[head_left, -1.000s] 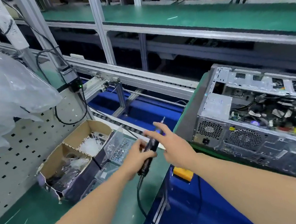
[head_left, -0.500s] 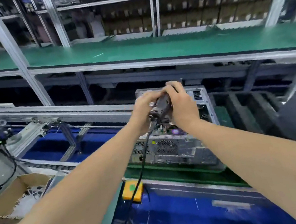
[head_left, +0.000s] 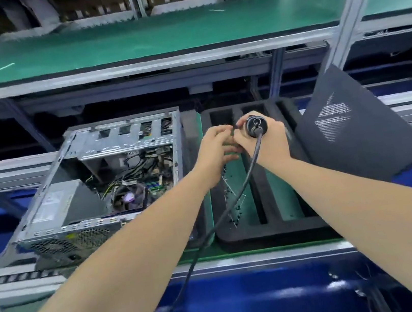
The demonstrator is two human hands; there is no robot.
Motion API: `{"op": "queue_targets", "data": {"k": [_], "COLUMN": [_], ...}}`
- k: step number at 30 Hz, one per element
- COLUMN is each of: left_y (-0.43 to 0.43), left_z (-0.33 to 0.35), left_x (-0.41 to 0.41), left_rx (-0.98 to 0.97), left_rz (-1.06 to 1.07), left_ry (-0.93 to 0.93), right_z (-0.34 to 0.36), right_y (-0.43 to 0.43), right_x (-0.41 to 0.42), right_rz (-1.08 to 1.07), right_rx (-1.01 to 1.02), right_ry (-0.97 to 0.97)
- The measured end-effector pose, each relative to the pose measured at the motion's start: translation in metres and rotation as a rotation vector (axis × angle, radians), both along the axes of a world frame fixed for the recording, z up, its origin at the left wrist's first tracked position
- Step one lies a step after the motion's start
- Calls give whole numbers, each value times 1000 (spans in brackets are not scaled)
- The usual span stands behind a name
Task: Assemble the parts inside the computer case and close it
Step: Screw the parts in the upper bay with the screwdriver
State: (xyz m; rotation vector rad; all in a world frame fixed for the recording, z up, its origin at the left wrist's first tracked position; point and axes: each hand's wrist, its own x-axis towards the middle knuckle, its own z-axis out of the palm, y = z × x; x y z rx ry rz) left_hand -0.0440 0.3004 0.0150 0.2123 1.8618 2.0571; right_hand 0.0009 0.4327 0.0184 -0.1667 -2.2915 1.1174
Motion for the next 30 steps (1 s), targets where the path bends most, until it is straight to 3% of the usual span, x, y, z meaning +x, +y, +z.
{"op": "queue_targets", "data": {"k": [7, 11, 15, 18, 26, 30], "left_y": [31, 17, 20, 34, 54, 52], "left_z": [-93, -127, -144, -149, -177, -177], "left_x": [-15, -16, -13, -10, -9, -13], "left_rx": [-293, -861, -1480, -1797, -2083, -1968], "left_rz": [147, 39, -437, -614, -698, -663], "left_ry": [-107, 268, 813, 880, 868, 886], "right_z": [-64, -83, -101, -110, -125, -127], "right_y": [50, 60, 66, 68, 72, 74], "right_x": [-21, -30, -31, -32, -33, -32], "right_rz": [139, 197, 241, 262, 278, 240], "right_rx": [-248, -304, -291, -279, -220, -237], "right_ry": [-218, -248, -269, -285, -277, -269]}}
